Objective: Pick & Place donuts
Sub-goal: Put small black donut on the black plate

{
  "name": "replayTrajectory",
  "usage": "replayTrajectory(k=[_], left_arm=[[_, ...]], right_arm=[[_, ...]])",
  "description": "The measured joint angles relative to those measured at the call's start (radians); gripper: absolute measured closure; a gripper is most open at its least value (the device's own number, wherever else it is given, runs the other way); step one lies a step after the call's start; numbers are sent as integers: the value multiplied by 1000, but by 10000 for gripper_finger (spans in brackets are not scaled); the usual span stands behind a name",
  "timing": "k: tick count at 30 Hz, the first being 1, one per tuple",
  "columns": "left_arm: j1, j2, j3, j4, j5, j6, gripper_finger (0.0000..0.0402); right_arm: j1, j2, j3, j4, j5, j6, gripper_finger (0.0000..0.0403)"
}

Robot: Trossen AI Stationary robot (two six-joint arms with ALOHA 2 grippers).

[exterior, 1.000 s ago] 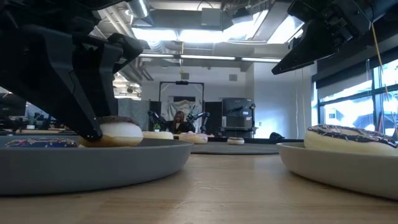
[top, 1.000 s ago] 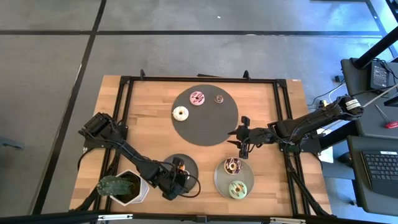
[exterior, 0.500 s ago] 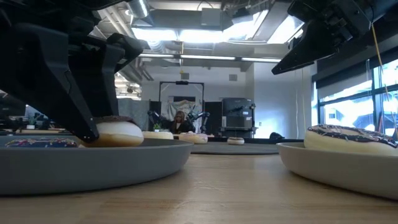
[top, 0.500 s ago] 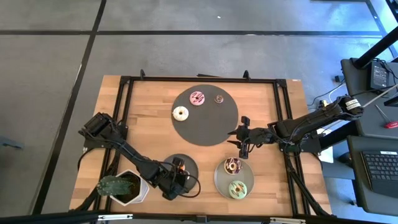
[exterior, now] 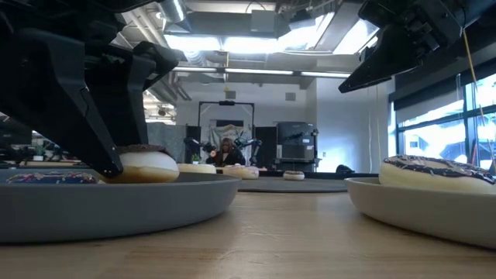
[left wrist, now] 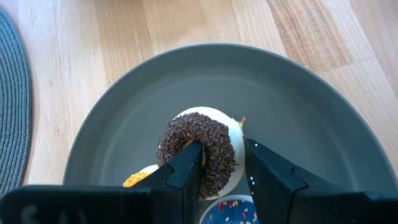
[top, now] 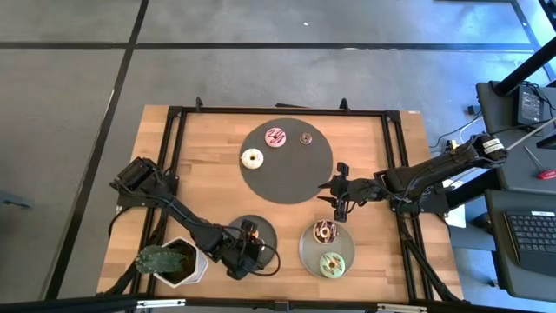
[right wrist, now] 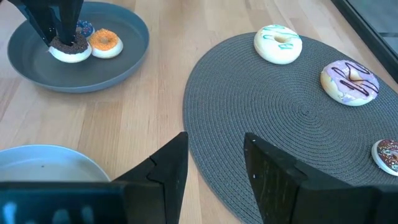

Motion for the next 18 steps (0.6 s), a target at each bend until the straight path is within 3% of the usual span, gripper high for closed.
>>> replayTrajectory(k=[18], left_arm=[[0, 0, 0, 0, 0, -27, 254]], right_arm=[[0, 0, 0, 0, 0, -3, 245]])
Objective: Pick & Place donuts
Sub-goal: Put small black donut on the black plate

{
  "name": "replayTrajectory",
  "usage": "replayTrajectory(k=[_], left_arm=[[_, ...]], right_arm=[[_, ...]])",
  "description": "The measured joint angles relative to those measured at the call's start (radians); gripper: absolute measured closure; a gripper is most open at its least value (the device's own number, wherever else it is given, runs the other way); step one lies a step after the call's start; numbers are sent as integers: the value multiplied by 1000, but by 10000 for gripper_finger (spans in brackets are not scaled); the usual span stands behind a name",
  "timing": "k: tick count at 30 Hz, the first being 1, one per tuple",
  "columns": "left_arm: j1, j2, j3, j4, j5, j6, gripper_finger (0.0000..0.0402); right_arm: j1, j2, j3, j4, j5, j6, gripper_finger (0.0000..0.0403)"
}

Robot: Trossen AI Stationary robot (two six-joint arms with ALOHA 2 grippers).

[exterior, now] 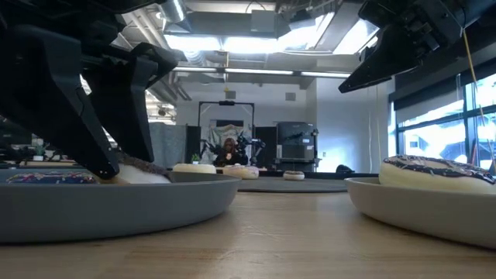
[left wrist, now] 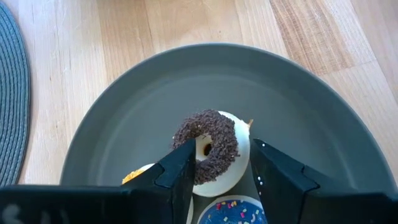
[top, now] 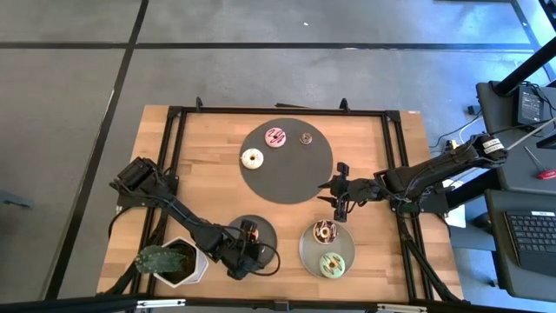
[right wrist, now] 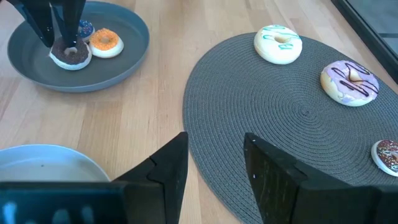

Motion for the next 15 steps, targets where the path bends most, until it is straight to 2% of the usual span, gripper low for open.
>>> replayTrajectory(k=[15], left_arm=[[0, -2, 0, 0, 4, 0, 249]], right_arm=[[0, 0, 0, 0, 0, 0, 245]])
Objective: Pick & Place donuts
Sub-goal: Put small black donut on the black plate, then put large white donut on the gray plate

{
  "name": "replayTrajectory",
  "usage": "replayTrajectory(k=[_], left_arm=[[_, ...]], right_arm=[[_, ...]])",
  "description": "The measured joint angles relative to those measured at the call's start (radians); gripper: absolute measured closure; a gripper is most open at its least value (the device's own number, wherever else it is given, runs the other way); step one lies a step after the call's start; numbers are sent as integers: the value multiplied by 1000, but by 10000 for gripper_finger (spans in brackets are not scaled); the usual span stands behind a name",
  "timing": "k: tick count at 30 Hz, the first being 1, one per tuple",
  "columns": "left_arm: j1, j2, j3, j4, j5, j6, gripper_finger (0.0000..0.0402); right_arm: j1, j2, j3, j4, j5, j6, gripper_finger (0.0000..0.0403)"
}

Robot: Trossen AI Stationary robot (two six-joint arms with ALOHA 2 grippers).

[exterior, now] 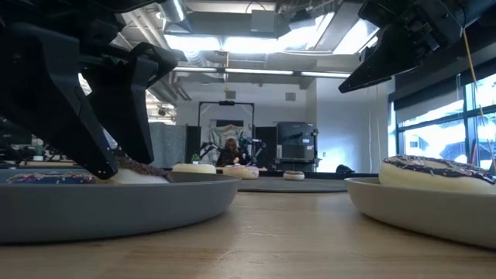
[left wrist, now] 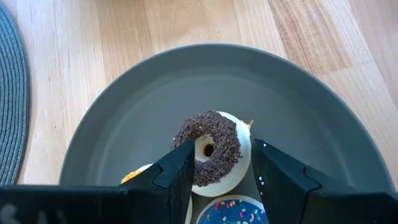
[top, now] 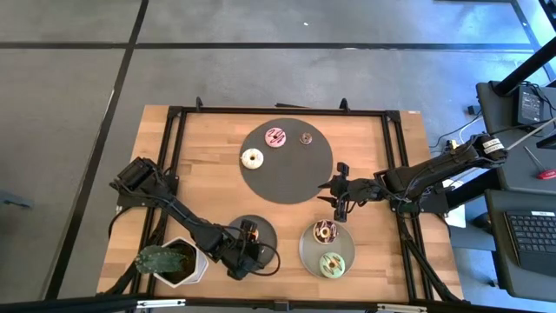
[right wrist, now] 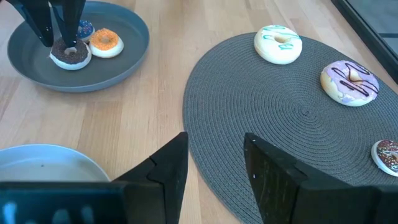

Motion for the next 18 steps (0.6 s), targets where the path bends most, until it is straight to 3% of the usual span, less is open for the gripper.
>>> replayTrajectory(k=[13, 18], left_arm=[[2, -69, 0, 9, -18, -1, 247], [11, -106, 0, 59, -186, 99, 247]], right_arm=[[0, 0, 0, 0, 0, 3, 245], [0, 0, 0, 1, 0, 3, 245]])
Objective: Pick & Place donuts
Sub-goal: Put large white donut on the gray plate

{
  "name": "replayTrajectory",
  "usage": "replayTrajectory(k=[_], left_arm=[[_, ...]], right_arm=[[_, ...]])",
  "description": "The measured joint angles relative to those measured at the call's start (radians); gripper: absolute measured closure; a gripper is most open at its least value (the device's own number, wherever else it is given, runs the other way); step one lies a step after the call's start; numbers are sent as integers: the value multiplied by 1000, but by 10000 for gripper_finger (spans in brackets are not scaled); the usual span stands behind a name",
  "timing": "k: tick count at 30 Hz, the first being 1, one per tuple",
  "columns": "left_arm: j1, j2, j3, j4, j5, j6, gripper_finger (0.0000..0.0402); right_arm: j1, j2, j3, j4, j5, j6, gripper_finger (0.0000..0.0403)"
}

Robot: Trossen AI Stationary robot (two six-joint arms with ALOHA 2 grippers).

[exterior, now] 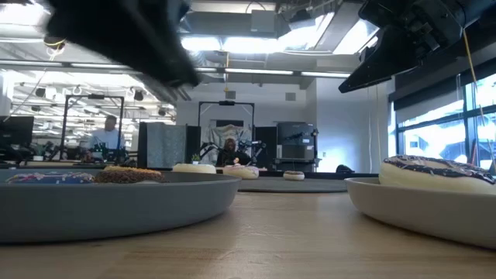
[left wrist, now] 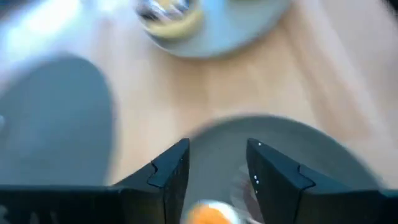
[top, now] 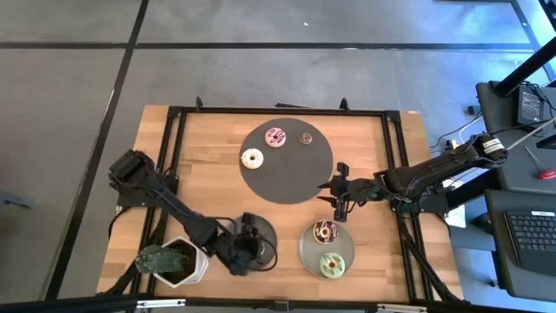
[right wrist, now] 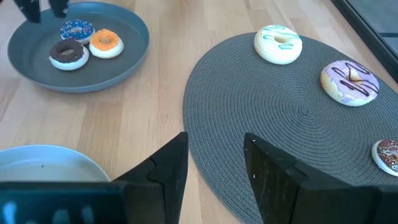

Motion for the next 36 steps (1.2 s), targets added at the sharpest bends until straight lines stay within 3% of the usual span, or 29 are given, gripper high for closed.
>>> replayTrajectory(k=[4, 12, 17, 23, 28, 32, 36], left_arm=[[6, -1, 0, 50, -109, 60, 249], [58, -17, 0, 78, -68, -184, 248], [145, -16, 0, 38, 30, -198, 252], [289, -57, 0, -121, 39, -222, 252], [433, -134, 0, -412, -79, -386, 249], [515, -148, 0, -420, -98, -570, 251], [571, -125, -1, -413, -103, -589, 253]], right_arm=[[0, 0, 0, 1, 0, 4, 245], [0, 0, 0, 5, -1, 12, 245], [0, 0, 0, 35, -1, -7, 245], [0, 0, 0, 39, -1, -4, 245], [0, 0, 0, 38, -1, -5, 245], [0, 0, 0, 37, -1, -13, 245], [0, 0, 0, 35, -1, -29, 245]])
